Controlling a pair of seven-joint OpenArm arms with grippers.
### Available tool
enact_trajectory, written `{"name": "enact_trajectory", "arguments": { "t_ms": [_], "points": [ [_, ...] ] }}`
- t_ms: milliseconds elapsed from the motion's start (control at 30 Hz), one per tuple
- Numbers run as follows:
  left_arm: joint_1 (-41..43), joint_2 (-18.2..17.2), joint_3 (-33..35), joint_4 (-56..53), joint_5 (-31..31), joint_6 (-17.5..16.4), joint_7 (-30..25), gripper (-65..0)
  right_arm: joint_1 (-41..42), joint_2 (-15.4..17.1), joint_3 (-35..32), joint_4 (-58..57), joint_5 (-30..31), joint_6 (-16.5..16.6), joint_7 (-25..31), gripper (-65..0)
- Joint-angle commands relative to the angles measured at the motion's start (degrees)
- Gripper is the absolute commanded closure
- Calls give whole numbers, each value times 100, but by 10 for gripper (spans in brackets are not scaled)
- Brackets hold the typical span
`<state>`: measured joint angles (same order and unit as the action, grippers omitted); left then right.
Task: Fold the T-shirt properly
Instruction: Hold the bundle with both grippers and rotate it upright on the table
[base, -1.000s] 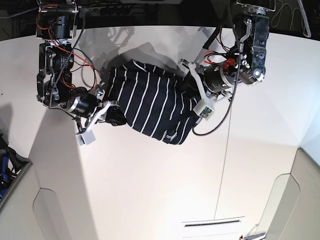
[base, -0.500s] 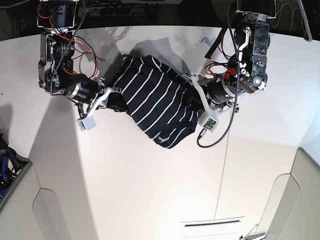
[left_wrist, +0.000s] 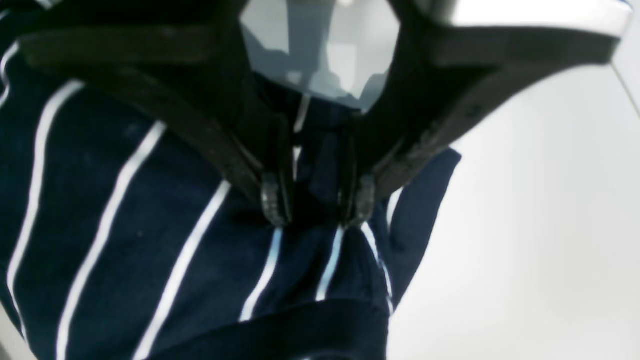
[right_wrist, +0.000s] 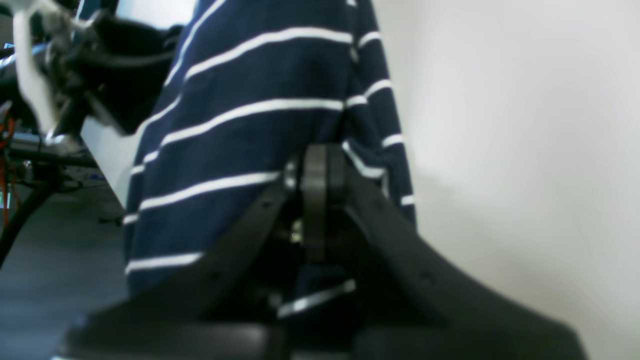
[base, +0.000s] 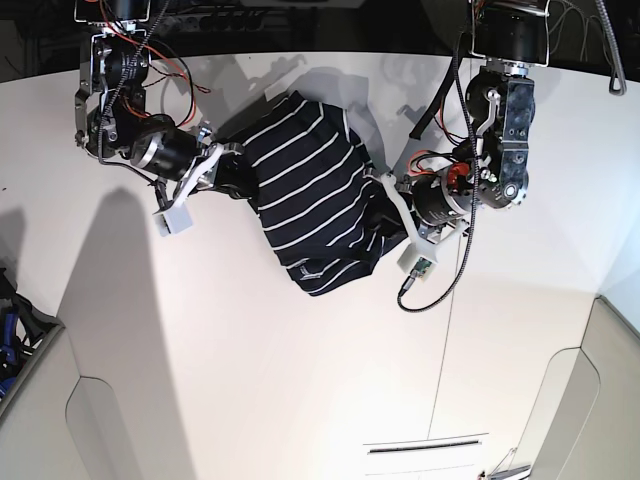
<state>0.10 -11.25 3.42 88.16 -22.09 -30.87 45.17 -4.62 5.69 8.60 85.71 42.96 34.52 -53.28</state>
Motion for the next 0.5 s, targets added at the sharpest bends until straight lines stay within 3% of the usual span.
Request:
{"name": "enact_trajectory", "arguments": {
  "t_ms": [0, 467],
  "points": [
    [-111, -20, -11, 46, 22, 48, 2, -176, 7, 15, 4, 170, 122, 44, 52, 0],
    [-297, 192, -11, 42, -37, 50, -61, -176, -671, -105, -7, 754, 402, 46, 26, 0]
  ]
}}
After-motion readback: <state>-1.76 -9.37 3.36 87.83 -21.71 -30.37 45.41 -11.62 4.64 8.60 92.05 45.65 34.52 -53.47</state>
